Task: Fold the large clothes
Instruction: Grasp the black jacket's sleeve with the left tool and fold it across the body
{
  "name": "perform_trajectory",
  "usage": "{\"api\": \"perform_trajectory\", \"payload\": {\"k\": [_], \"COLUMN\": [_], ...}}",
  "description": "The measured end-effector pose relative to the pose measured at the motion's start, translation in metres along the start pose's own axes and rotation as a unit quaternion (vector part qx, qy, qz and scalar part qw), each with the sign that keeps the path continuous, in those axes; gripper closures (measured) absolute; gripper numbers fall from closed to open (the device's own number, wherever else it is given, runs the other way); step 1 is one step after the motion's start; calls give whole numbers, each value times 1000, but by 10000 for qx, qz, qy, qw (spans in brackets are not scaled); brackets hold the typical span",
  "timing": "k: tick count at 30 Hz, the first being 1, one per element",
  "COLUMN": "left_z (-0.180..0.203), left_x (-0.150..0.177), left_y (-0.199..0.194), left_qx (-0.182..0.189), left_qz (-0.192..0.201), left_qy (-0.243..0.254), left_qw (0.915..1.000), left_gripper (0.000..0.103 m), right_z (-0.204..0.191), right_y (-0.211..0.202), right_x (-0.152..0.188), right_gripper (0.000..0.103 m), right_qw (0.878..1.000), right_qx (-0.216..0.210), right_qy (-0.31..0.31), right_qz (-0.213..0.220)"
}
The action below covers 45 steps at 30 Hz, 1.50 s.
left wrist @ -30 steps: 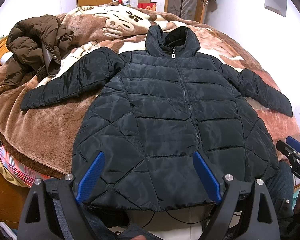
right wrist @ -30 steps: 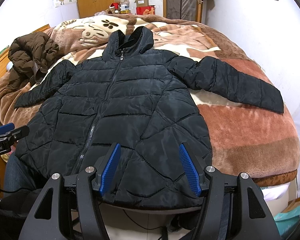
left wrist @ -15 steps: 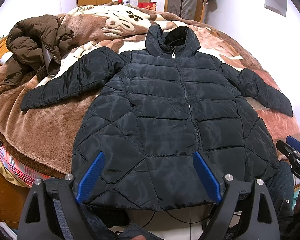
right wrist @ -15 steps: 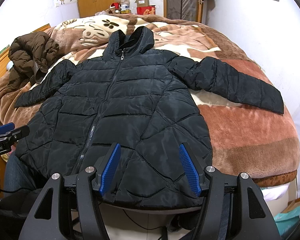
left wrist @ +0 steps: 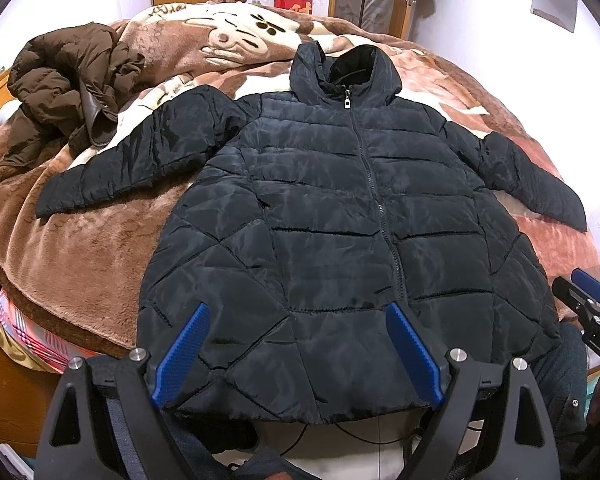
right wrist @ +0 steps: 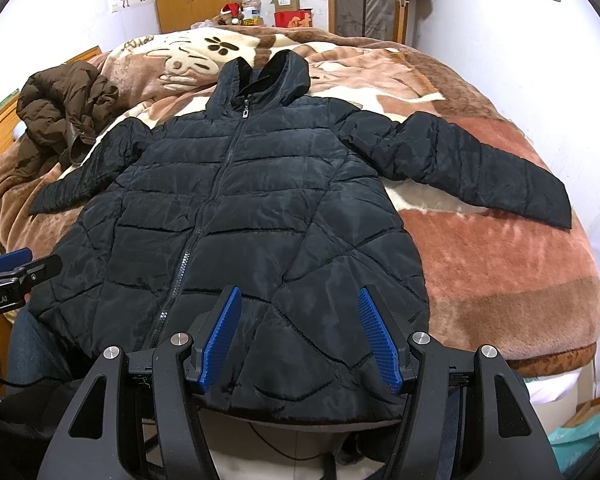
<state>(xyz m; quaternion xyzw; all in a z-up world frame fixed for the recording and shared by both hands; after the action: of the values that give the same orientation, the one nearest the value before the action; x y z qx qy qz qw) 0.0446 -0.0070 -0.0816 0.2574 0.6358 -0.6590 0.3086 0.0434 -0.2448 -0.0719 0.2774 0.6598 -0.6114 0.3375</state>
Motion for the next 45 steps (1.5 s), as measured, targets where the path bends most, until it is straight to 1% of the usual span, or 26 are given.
{"api": "perform_trajectory", "payload": {"k": [5,10,15,22,27,32,35,39,42,45], "left_z": [-9,-29,-60,-106,-141,-184,-208,-249,-279,-307], "left_x": [-5,-13,-26,-46,-55,-59,-61,-62,-60,-54], "left_y": [10,26,47,78,103,127,141,156,168,181], "left_qx": [7,-34,-160,-432,-649,-907,-916,-1201,-1369,-1521], "left_qz": [-58,-67,-21,100,78,28,5,29,50,47], "left_qy": [-97,-322,-538,-698,-881,-1314,-1596,-1953,-2212,-2475], "left_qw": [9999,9995,9984,9966,9940,9872,9829,9734,9656,9569], "left_gripper": [12,12,12,12,12,12,12,12,16,17], "right_z": [-4,-12,-22,-37,-46,-52,-56,-59,-61,-60], "right_y": [11,27,50,87,115,138,150,165,176,184], "right_x": [-9,-22,-35,-53,-63,-69,-72,-75,-76,-74], "right_gripper": [42,42,42,42,42,42,42,42,42,42], "right_qw": [9999,9995,9990,9981,9975,9968,9963,9959,9958,9959], "right_qx": [-123,-283,-409,-512,-572,-590,-614,-630,-633,-596], "right_qy": [22,-93,-136,-311,-363,-467,-512,-527,-503,-484], "right_qz": [-23,-44,-108,-163,-221,-284,-322,-382,-424,-480]}}
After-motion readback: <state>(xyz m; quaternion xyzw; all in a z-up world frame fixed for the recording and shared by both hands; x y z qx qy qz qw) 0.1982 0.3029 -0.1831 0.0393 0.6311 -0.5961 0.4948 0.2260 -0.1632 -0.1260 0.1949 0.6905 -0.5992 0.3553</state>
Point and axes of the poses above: each gripper's, at about its wrist camera, not at the fingertips, and y roughly the way its jaws point, z to its right, x to its underside, the point moved 8 cm from there along y, roughly the way its jaws point, and after that the axes turned 13 degrees about z, right-handed, at the moved point
